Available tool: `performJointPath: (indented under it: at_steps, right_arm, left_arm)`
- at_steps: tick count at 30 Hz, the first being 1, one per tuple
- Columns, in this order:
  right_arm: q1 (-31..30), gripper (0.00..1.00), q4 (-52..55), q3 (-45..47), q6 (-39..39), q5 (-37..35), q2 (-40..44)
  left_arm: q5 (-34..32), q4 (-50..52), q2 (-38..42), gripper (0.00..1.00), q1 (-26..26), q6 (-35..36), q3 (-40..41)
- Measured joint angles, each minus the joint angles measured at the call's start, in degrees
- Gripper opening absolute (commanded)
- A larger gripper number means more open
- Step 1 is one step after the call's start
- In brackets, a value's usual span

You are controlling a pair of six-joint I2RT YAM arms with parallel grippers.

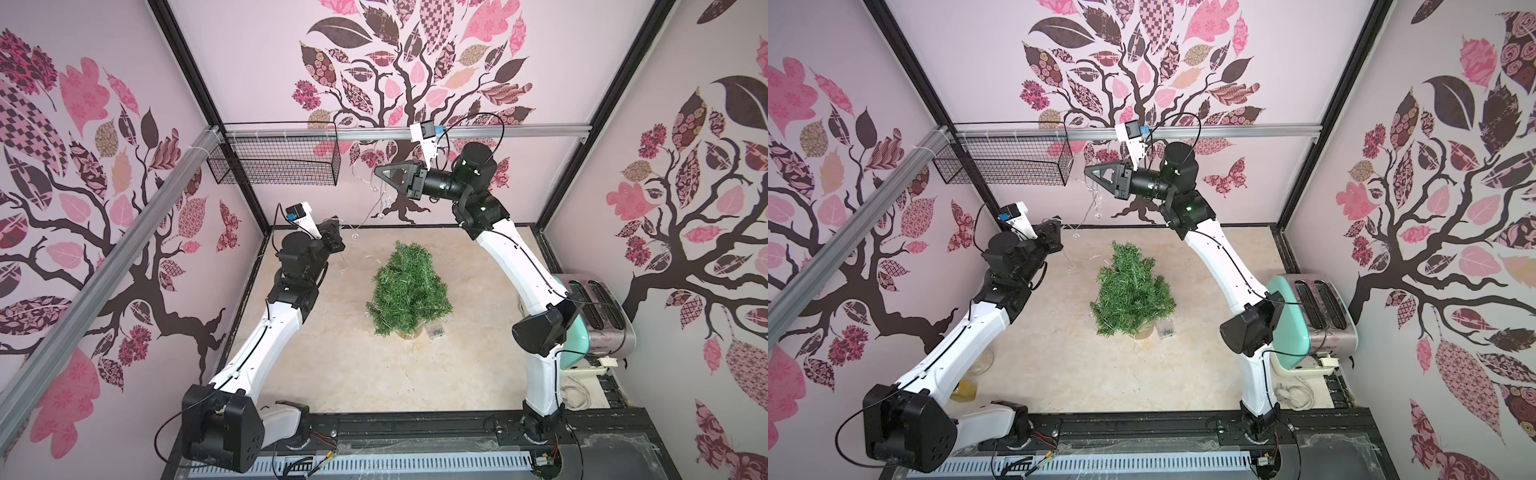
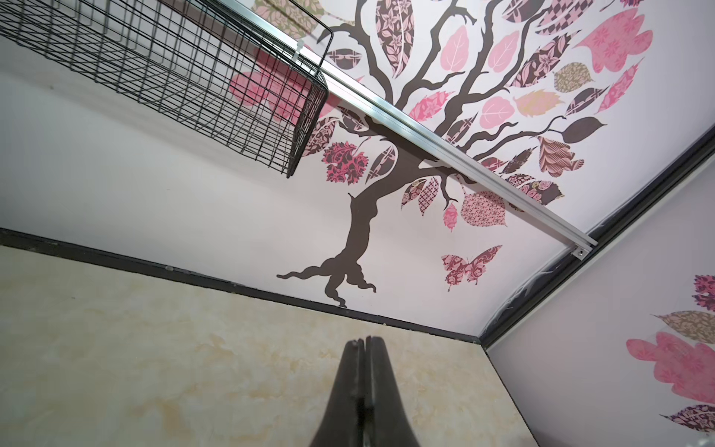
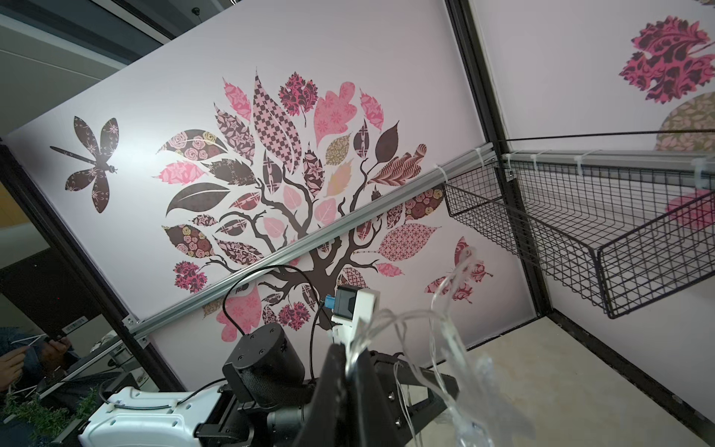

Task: Remove string lights from the small christmas tree
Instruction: Remove the light string from the Christmas tree.

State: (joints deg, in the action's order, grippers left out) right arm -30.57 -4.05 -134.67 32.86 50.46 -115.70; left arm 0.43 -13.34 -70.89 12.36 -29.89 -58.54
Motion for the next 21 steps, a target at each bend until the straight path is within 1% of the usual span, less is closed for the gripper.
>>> performJointPath:
  at_steps: [7,15,21]
  right_arm:
    - [0.00,0.00,0.00,2.71,-0.63,0.59,2.25]
    - [0.00,0.00,-0.37,8.07,-1.18,0.81,7.50]
    - [-0.04,0.00,-1.44,11.93,-1.33,0.94,11.82]
  left_arm:
    - [-3.78,3.52,4.39,0.00,0.00,1.05,0.07]
    - [-7.78,9.18,8.48,0.00,0.00,1.70,-2.19]
    - [-9.09,12.20,12.68,0.00,0.00,1.68,-3.32]
